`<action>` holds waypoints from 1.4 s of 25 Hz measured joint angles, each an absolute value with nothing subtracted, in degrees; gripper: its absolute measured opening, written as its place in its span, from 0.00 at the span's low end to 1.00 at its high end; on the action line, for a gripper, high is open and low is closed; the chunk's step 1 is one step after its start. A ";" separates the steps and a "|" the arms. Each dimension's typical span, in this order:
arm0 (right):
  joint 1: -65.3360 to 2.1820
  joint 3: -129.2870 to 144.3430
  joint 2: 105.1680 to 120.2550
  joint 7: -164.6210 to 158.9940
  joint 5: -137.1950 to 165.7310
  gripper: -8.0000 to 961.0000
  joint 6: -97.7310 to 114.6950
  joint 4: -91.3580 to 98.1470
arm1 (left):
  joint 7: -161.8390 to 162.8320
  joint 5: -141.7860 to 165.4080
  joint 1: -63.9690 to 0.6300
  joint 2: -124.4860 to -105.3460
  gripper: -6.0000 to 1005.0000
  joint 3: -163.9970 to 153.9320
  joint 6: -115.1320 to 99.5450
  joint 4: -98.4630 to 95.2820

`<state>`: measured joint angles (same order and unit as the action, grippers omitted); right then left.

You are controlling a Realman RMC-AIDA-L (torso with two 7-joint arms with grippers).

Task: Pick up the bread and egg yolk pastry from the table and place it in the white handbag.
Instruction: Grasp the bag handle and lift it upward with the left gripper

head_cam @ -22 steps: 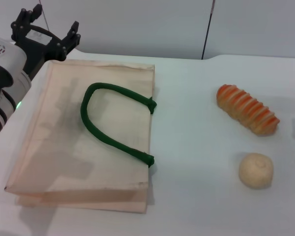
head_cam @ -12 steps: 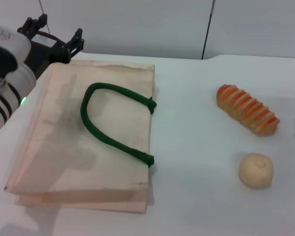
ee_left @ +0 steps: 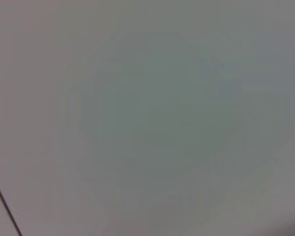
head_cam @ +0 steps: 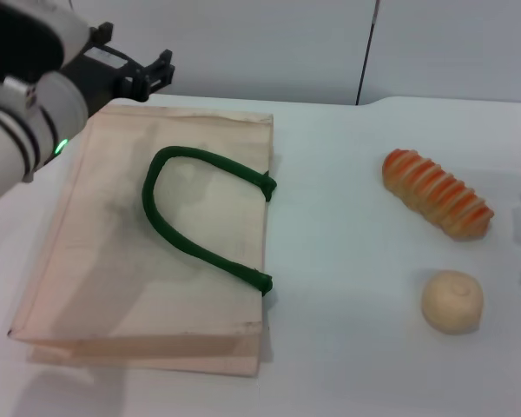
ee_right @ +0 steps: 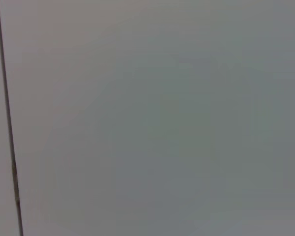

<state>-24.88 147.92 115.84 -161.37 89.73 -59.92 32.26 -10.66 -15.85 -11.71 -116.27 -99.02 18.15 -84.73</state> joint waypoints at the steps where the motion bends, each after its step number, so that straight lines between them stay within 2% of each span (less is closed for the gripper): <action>1: -24.96 147.92 115.84 -161.36 89.73 0.57 -59.87 32.26 | -10.66 -15.84 -11.71 -116.27 0.79 -99.02 18.15 -84.73; 7: -25.05 147.92 115.84 -161.37 89.73 0.57 -59.85 32.26 | -10.02 -15.88 -15.60 -116.07 0.71 -97.75 30.68 -86.24; 18: -25.42 147.92 115.84 -161.37 89.73 0.57 -59.85 32.16 | -10.50 -15.67 -18.94 -115.95 0.66 -95.96 43.50 -88.37; 35: -25.84 147.92 115.84 -161.37 89.74 0.57 -59.77 32.17 | -11.34 -15.64 -27.10 -116.03 0.67 -92.54 58.71 -80.77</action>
<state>-25.84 147.92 115.84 -161.37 89.74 -59.77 32.17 -11.34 -15.64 -27.10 -116.03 -92.54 58.71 -80.77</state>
